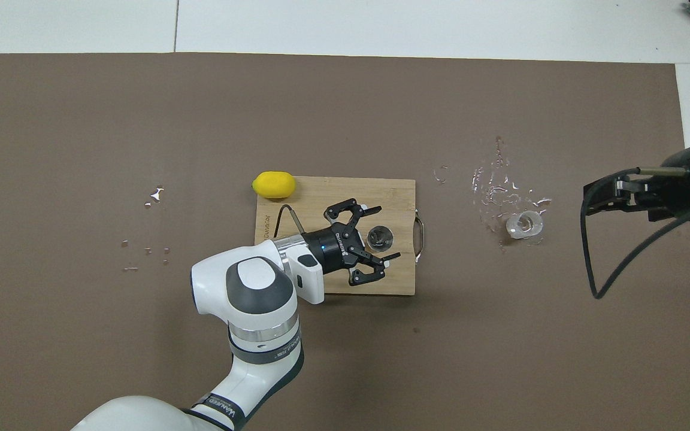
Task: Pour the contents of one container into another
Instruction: 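Lower the metal cup onto the middle of the cutting board, then open the left gripper and withdraw while the right gripper reaches the glass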
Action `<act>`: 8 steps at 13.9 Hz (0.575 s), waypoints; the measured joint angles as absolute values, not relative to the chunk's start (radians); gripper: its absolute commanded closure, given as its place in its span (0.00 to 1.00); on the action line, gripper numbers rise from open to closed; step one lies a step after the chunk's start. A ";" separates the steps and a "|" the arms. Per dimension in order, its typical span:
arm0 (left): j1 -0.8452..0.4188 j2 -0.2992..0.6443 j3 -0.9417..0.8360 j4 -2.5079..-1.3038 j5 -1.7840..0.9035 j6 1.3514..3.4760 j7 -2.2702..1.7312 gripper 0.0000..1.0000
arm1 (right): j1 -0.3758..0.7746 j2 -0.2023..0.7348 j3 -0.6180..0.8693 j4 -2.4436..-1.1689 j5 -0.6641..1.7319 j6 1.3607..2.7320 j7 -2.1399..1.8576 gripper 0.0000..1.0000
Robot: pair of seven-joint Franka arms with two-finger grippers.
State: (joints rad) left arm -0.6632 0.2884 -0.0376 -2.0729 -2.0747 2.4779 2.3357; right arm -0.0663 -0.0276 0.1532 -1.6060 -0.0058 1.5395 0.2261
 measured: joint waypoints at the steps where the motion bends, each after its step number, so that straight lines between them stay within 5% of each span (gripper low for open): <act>1: -0.662 0.288 -0.037 -2.074 -2.077 2.471 2.336 0.00 | -0.066 -0.027 0.154 -1.609 -0.006 1.545 0.271 0.08; 8: -0.562 0.220 -0.027 -2.194 -2.067 2.312 2.336 0.00 | -0.075 -0.017 0.151 -1.629 0.009 1.567 0.736 0.06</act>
